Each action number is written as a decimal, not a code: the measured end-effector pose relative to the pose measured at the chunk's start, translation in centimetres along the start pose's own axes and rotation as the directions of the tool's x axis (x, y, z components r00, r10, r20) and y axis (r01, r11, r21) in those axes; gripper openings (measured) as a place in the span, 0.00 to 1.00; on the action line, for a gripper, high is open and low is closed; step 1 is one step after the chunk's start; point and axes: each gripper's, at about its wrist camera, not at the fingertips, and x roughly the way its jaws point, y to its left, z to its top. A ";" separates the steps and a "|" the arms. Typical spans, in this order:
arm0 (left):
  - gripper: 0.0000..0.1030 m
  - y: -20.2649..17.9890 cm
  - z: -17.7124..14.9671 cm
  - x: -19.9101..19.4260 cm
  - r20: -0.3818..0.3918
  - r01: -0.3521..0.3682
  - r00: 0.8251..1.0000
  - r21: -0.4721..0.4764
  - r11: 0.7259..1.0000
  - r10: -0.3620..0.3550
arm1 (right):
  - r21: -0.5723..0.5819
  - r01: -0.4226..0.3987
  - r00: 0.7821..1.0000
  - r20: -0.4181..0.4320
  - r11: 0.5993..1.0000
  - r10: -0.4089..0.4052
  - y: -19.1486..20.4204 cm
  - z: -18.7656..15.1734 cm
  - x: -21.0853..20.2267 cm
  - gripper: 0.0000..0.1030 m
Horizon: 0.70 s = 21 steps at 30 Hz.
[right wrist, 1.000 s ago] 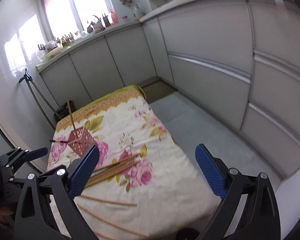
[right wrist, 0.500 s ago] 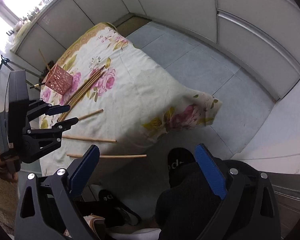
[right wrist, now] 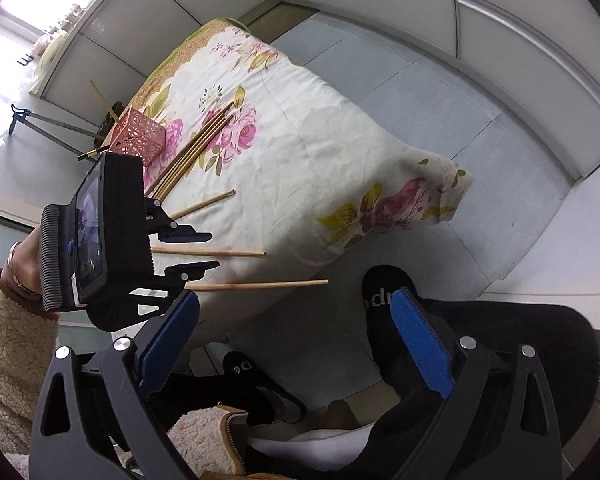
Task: Organize utensils
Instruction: 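Grasp another bamboo chopstick from the pile with the left tool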
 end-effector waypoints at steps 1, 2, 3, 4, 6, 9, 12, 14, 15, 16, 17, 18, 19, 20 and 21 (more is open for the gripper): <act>0.26 0.0 -0.1 0.0 -0.001 0.012 1.000 0.009 1.000 -0.012 | 0.013 -0.018 1.000 -0.023 1.000 0.018 0.0 -0.1 0.5 0.91; 0.26 0.0 -0.1 0.2 -0.006 0.025 1.000 0.013 1.000 -0.025 | 0.030 -0.035 0.998 -0.048 0.999 0.037 0.0 -0.2 1.1 0.91; 0.26 0.1 -0.2 0.3 -0.011 0.040 0.999 0.015 0.999 -0.040 | 0.051 -0.047 0.996 -0.069 0.998 0.051 -0.1 -0.3 1.7 0.91; 0.26 0.2 -0.2 0.5 -0.018 0.046 0.999 0.018 0.999 -0.046 | 0.082 -0.068 0.992 -0.097 0.994 0.076 -0.3 -0.3 2.5 0.91; 0.23 0.5 -0.2 1.3 -0.045 0.059 0.997 0.020 0.998 -0.058 | 0.164 -0.118 0.980 -0.142 0.979 0.142 -0.9 -0.4 4.0 0.91; 0.18 0.9 0.0 2.4 -0.079 0.069 0.995 0.024 0.997 -0.067 | 0.253 -0.147 0.967 -0.165 0.956 0.192 -1.4 -0.5 5.6 0.91; 0.13 1.3 0.1 2.6 -0.079 0.088 0.993 0.022 0.996 -0.086 | 0.307 -0.153 0.963 -0.167 0.939 0.211 -1.9 -0.5 6.6 0.91; 0.11 1.5 0.0 2.5 -0.070 0.101 0.993 0.027 0.994 -0.099 | 0.327 -0.138 0.967 -0.161 0.935 0.199 -2.1 -0.5 7.1 0.91; 0.09 1.5 -0.1 2.4 -0.062 0.100 0.993 0.028 0.995 -0.098 | 0.334 -0.135 0.967 -0.159 0.933 0.197 -2.1 -0.5 7.3 0.91; 0.08 1.7 -0.3 2.4 -0.052 0.100 0.994 0.023 0.995 -0.098 | 0.340 -0.129 0.969 -0.157 0.932 0.191 -2.2 -0.4 7.4 0.91; 0.05 1.9 -0.5 2.3 -0.042 0.094 0.995 0.015 0.995 -0.093 | 0.343 -0.122 0.971 -0.155 0.932 0.184 -2.2 -0.3 7.7 0.91; 0.05 2.2 -0.8 2.2 -0.032 0.088 0.996 -0.002 0.996 -0.088 | 0.345 -0.118 0.972 -0.154 0.931 0.180 -2.1 -0.3 8.0 0.91; 0.05 2.4 -1.1 2.1 -0.017 0.076 0.997 -0.018 0.997 -0.076 | 0.346 -0.112 0.972 -0.155 0.931 0.175 -2.1 -0.1 8.4 0.91; 0.05 2.8 -1.4 1.8 -0.003 0.063 0.998 -0.040 0.997 -0.063 | 0.349 -0.108 0.973 -0.154 0.931 0.170 -2.1 -0.1 8.7 0.91; 0.05 3.1 -1.6 1.3 0.020 0.057 0.998 -0.060 0.997 -0.056 | 0.354 -0.103 0.974 -0.154 0.930 0.166 -1.9 -0.1 9.2 0.91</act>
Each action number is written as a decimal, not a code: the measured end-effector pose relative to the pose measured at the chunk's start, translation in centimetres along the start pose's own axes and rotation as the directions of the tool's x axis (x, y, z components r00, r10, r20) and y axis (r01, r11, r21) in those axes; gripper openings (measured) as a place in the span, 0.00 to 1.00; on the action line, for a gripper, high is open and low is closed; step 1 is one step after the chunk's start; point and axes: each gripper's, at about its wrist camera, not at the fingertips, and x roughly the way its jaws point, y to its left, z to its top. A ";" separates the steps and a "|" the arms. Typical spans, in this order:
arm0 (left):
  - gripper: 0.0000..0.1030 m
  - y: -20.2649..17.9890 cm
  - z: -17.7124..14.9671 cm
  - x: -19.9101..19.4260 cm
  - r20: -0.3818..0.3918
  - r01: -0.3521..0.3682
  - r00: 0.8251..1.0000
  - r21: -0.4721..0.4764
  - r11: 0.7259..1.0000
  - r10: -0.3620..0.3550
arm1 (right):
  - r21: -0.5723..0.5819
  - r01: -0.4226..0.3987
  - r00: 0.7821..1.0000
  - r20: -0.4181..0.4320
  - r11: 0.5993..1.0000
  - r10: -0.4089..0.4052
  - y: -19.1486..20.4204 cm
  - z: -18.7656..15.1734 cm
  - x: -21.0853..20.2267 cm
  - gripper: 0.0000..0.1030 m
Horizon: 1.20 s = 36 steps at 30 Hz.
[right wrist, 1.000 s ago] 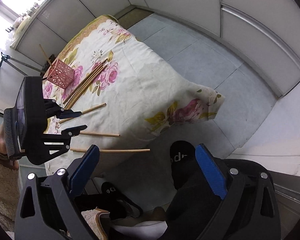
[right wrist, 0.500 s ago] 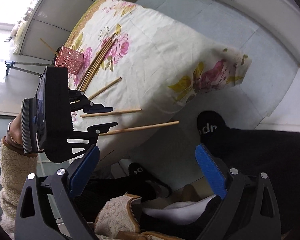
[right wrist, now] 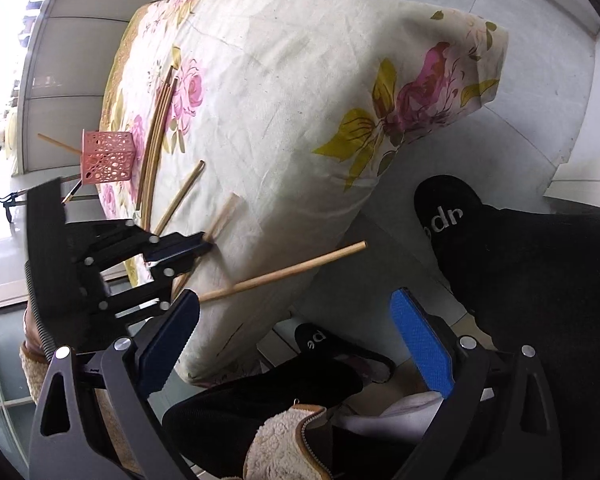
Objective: Organize utensils
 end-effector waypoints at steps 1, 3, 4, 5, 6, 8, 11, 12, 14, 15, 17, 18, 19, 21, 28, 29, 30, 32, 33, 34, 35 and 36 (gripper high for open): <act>0.05 0.4 -0.3 -0.7 0.028 -0.001 1.000 -0.024 1.000 0.001 | 0.009 0.003 1.000 0.001 1.000 -0.003 -0.2 0.2 0.5 0.91; 0.05 1.3 -1.1 -2.3 0.077 -0.014 0.997 -0.069 0.998 0.019 | 0.049 -0.001 1.000 0.000 0.999 0.001 -0.6 0.4 1.6 0.91; 0.05 1.6 -1.6 -2.9 0.096 -0.025 0.995 -0.086 0.996 0.033 | 0.072 -0.011 1.000 0.002 0.997 0.010 -0.8 0.5 2.1 0.90; 0.05 1.8 -2.0 -3.6 0.113 -0.033 0.993 -0.102 0.994 0.044 | 0.093 -0.016 1.000 0.012 0.996 0.015 -1.0 0.6 2.5 0.87; 0.05 2.1 -2.5 -4.2 0.130 -0.041 0.990 -0.116 0.992 0.056 | 0.115 -0.025 0.999 0.027 0.993 0.022 -1.1 0.8 2.9 0.82; 0.05 2.5 -3.3 -5.4 0.157 -0.067 0.983 -0.151 0.986 0.091 | 0.154 -0.041 0.998 0.048 0.987 0.034 -1.5 1.0 3.6 0.71; 0.05 3.0 -4.5 -7.0 0.199 -0.090 0.971 -0.205 0.975 0.132 | 0.191 -0.068 0.995 0.082 0.979 0.053 -1.7 1.2 4.1 0.49; 0.05 3.1 -4.8 -7.5 0.213 -0.099 0.966 -0.222 0.970 0.148 | 0.175 -0.078 0.994 0.092 0.981 0.062 -1.4 1.2 4.0 0.41; 0.05 3.2 -5.3 -8.4 0.249 -0.105 0.953 -0.263 0.959 0.173 | 0.127 -0.077 0.990 0.126 0.989 0.061 -0.6 0.9 3.3 0.17; 0.05 3.3 -5.6 -8.9 0.267 -0.111 0.945 -0.286 0.952 0.190 | 0.116 -0.069 0.987 0.155 0.991 0.051 -0.3 0.6 2.6 0.15; 0.05 3.3 -6.3 -10.1 0.308 -0.115 0.925 -0.330 0.937 0.222 | 0.072 -0.068 0.981 0.188 0.995 0.054 0.5 0.3 1.8 0.14; 0.05 3.2 -6.7 -10.7 0.328 -0.118 0.913 -0.353 0.928 0.241 | 0.044 -0.063 0.977 0.206 0.997 0.052 1.0 0.2 1.3 0.13; 0.05 2.9 -7.0 -11.2 0.346 -0.122 0.901 -0.379 0.917 0.263 | 0.008 -0.053 0.972 0.228 0.999 0.050 1.7 0.2 0.8 0.13; 0.05 2.9 -7.7 -12.6 0.380 -0.128 0.870 -0.440 0.889 0.313 | -0.082 -0.019 0.961 0.273 0.996 0.041 3.7 0.2 -0.2 0.12; 0.05 2.4 -11.2 -16.8 0.464 -0.078 0.732 -0.672 0.737 0.499 | -0.410 0.128 0.899 0.433 0.903 0.069 13.6 -0.2 -4.2 0.06; 0.05 2.3 -11.6 -17.4 0.467 -0.065 0.712 -0.699 0.712 0.524 | -0.441 0.136 0.893 0.443 0.887 0.083 14.9 -0.2 -4.7 0.05; 0.05 2.2 -11.9 -18.0 0.470 -0.054 0.691 -0.724 0.687 0.549 | -0.468 0.145 0.888 0.451 0.872 0.094 16.1 -0.2 -5.3 0.05; 0.05 2.2 -12.6 -19.4 0.477 -0.024 0.653 -0.763 0.646 0.588 | -0.519 0.174 0.869 0.481 0.837 0.117 18.3 -0.1 -6.6 0.05; 0.05 2.2 -12.9 -20.1 0.477 -0.011 0.634 -0.781 0.624 0.609 | -0.538 0.183 0.859 0.494 0.823 0.132 19.3 0.0 -7.4 0.05; 0.05 2.4 -13.2 -20.7 0.474 0.001 0.618 -0.798 0.602 0.627 | -0.552 0.189 0.852 0.503 0.812 0.144 20.3 0.2 -8.0 0.05; 0.05 2.5 -13.7 -21.5 0.471 0.012 0.601 -0.813 0.582 0.646 | -0.569 0.193 0.845 0.510 0.799 0.159 21.3 0.3 -8.7 0.05; 0.05 2.5 -14.1 -22.4 0.467 0.021 0.583 -0.827 0.562 0.666 | -0.585 0.204 0.835 0.523 0.785 0.173 22.3 0.4 -9.4 0.05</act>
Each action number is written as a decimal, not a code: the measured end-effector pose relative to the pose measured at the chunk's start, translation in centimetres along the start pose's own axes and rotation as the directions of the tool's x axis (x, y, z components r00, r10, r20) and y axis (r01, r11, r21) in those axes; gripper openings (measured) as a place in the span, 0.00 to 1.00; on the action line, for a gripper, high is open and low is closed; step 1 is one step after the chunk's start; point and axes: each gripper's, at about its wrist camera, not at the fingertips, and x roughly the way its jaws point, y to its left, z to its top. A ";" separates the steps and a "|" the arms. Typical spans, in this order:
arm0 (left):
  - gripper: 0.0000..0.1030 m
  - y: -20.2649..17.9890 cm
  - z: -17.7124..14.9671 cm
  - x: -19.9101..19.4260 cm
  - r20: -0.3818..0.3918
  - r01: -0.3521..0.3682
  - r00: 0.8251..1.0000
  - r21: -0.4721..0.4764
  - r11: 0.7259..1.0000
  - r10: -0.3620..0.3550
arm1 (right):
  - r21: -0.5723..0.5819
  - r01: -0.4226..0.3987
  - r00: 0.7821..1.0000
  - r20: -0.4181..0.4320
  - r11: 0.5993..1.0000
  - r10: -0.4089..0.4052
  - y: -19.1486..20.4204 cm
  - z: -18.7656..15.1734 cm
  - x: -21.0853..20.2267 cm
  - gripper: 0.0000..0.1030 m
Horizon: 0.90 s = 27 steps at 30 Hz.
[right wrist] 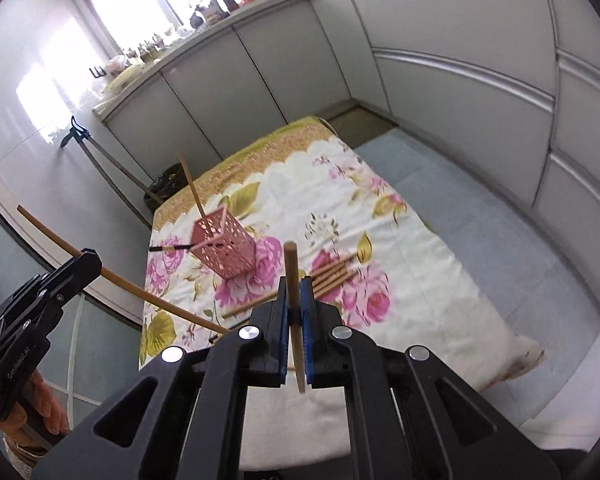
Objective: Organize utensils
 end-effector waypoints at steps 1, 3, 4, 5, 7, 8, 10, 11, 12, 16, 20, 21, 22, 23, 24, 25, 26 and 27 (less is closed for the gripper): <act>0.05 0.4 0.6 -0.7 0.025 -0.019 0.999 -0.020 1.000 0.020 | -0.024 0.002 1.000 0.021 1.000 -0.002 0.7 0.8 -0.3 0.05; 0.05 1.4 1.9 -2.0 0.065 -0.045 0.997 -0.069 0.997 0.049 | -0.066 0.002 0.998 0.063 0.998 0.002 2.0 2.8 -0.8 0.05; 0.05 2.0 2.5 -2.6 0.084 -0.056 0.994 -0.093 0.994 0.064 | -0.081 0.001 0.997 0.081 0.997 0.006 2.5 3.7 -1.1 0.05; 0.05 2.6 3.1 -3.2 0.100 -0.072 0.991 -0.115 0.991 0.084 | -0.097 0.001 0.995 0.097 0.995 0.009 3.1 4.7 -1.3 0.05; 0.05 3.7 4.1 -3.9 0.120 -0.112 0.984 -0.157 0.981 0.132 | -0.130 -0.003 0.991 0.130 0.991 0.020 4.3 6.5 -1.6 0.05; 0.05 4.1 4.5 -4.1 0.126 -0.133 0.980 -0.175 0.976 0.156 | -0.149 -0.005 0.989 0.147 0.989 0.028 5.0 7.3 -1.8 0.05; 0.05 5.1 5.2 -4.1 0.128 -0.168 0.972 -0.209 0.963 0.197 | -0.187 -0.007 0.982 0.183 0.982 0.042 6.6 8.9 -2.1 0.05; 0.05 5.6 5.5 -4.0 0.129 -0.185 0.967 -0.225 0.956 0.218 | -0.204 -0.012 0.978 0.202 0.979 0.054 7.3 9.6 -2.3 0.05; 0.05 6.0 5.7 -3.8 0.132 -0.202 0.962 -0.239 0.950 0.238 | -0.215 -0.018 0.974 0.218 0.976 0.066 7.9 10.3 -2.4 0.05; 0.05 8.2 5.9 -2.4 0.125 -0.239 0.950 -0.306 0.922 0.288 | -0.249 -0.054 0.961 0.251 0.967 0.118 10.3 12.8 -1.9 0.05; 0.05 9.8 5.9 0.0 0.103 -0.272 0.941 -0.336 0.902 0.322 | -0.271 -0.087 0.954 0.254 0.959 0.158 11.7 14.1 0.1 0.05; 0.05 10.2 5.9 0.8 0.093 -0.278 0.940 -0.342 0.898 0.327 | -0.277 -0.090 0.954 0.253 0.957 0.163 12.0 14.2 0.8 0.05; 0.05 10.7 5.9 1.4 0.080 -0.297 0.936 -0.345 0.891 0.343 | -0.282 -0.092 0.954 0.250 0.955 0.166 12.2 14.2 1.5 0.05; 0.05 10.9 5.8 2.2 0.069 -0.307 0.934 -0.346 0.886 0.351 | -0.288 -0.099 0.954 0.245 0.952 0.174 12.3 14.2 2.2 0.05; 0.05 11.3 5.6 3.0 0.056 -0.314 0.933 -0.348 0.883 0.354 | -0.292 -0.106 0.954 0.239 0.951 0.180 12.4 14.2 3.0 0.05; 0.05 11.5 5.4 3.8 0.044 -0.332 0.928 -0.347 0.877 0.369 | -0.296 -0.108 0.955 0.233 0.949 0.181 12.4 14.0 3.6 0.05; 0.05 11.8 5.3 4.5 0.039 -0.337 0.927 -0.347 0.875 0.373 | -0.300 -0.110 0.957 0.227 0.948 0.183 12.4 13.9 4.4 0.05; 0.05 12.1 5.1 5.1 0.035 -0.329 0.931 -0.353 0.876 0.364 | -0.304 -0.119 0.957 0.220 0.945 0.191 12.4 13.7 5.2 0.05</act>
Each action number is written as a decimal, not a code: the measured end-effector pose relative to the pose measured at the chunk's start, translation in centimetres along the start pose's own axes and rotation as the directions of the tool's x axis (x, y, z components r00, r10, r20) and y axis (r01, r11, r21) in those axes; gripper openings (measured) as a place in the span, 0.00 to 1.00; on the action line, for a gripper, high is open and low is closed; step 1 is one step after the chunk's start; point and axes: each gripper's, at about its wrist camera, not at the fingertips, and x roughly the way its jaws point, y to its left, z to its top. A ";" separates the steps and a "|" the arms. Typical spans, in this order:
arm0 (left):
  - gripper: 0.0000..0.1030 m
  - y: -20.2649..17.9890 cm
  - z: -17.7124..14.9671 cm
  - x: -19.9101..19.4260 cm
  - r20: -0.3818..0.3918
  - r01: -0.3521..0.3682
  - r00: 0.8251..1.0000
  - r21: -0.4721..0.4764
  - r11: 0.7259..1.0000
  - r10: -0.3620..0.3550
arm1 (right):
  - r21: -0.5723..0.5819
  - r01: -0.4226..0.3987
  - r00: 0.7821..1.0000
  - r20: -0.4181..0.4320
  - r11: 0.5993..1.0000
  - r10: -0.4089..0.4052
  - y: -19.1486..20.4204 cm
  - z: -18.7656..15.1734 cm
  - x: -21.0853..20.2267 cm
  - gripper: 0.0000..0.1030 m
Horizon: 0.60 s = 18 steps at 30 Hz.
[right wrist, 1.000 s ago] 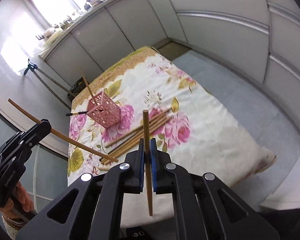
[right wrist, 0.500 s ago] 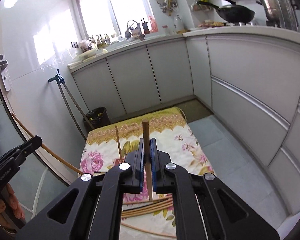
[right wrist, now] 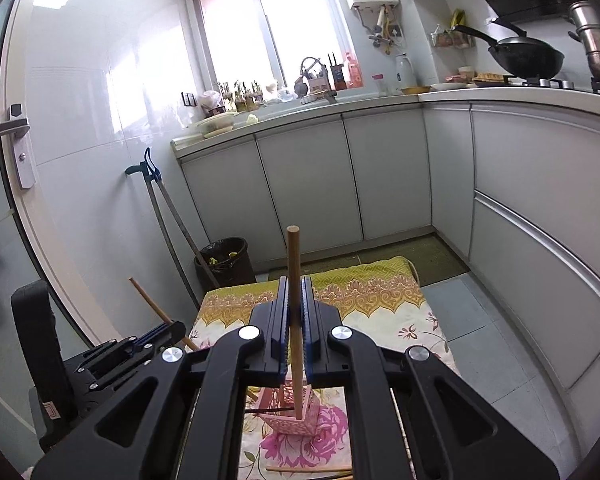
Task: Organize utensils
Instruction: 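Insert the chopstick into the pink holder and open the left tool while the right tool holds its chopstick above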
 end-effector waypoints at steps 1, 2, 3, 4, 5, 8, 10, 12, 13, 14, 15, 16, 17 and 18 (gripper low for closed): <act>0.05 0.1 -0.2 0.7 -0.007 -0.001 1.000 -0.006 1.000 0.001 | -0.004 0.000 1.000 -0.001 1.000 0.000 0.0 -0.3 0.6 0.05; 0.05 0.3 -0.4 1.4 -0.016 -0.010 1.000 -0.004 1.000 0.010 | -0.007 -0.001 1.000 -0.004 1.000 0.001 0.0 -0.4 1.3 0.05; 0.05 0.3 -0.6 1.9 -0.022 -0.015 1.000 -0.001 1.000 0.015 | -0.005 -0.010 1.000 -0.007 1.000 0.010 0.0 -0.5 1.9 0.05; 0.05 0.3 -0.8 2.4 -0.027 -0.021 0.999 0.000 1.000 0.021 | -0.002 -0.015 1.000 -0.008 1.000 0.015 -0.1 -0.8 2.4 0.05; 0.05 0.3 -1.0 2.9 -0.035 -0.028 0.999 0.003 1.000 0.028 | 0.001 -0.018 1.000 -0.011 1.000 0.018 -0.2 -0.9 2.9 0.05; 0.06 0.5 -1.6 4.3 -0.077 -0.021 0.997 -0.001 1.000 0.021 | 0.010 -0.039 0.999 -0.012 0.999 0.039 -0.4 -1.5 4.1 0.05; 0.07 0.7 -2.1 5.1 -0.119 -0.009 0.993 -0.003 1.000 0.009 | 0.009 -0.048 0.999 -0.013 0.999 0.048 -0.2 -1.7 4.8 0.05; 0.08 0.8 -2.3 5.0 -0.123 -0.019 0.992 -0.003 1.000 0.018 | 0.002 -0.046 0.999 -0.012 0.999 0.046 -0.1 -1.9 5.4 0.05; 0.08 0.8 -2.4 4.7 -0.115 -0.018 0.993 -0.003 1.000 0.017 | 0.000 -0.047 0.999 -0.014 0.999 0.047 0.1 -2.0 5.7 0.05; 0.09 1.0 -2.3 4.4 -0.105 -0.011 0.994 -0.011 1.000 0.009 | -0.002 -0.046 0.999 -0.015 0.999 0.046 0.2 -2.2 6.1 0.05; 0.11 1.2 -2.1 3.8 -0.093 -0.003 0.996 -0.022 1.000 0.001 | -0.004 -0.046 0.999 -0.017 0.999 0.046 0.3 -2.2 6.4 0.05; 0.11 1.4 -1.9 3.2 -0.077 0.005 0.997 -0.032 0.999 -0.007 | -0.004 -0.045 0.999 -0.021 0.999 0.045 0.3 -2.3 6.8 0.05; 0.11 1.4 -1.6 2.7 -0.059 0.005 0.998 -0.040 0.999 -0.007 | -0.003 -0.042 0.999 -0.023 0.999 0.042 0.4 -2.4 7.0 0.05; 0.11 1.5 -1.3 2.1 -0.043 0.001 0.999 -0.048 0.999 -0.003 | -0.005 -0.042 0.999 -0.024 0.999 0.042 0.4 -2.5 7.3 0.05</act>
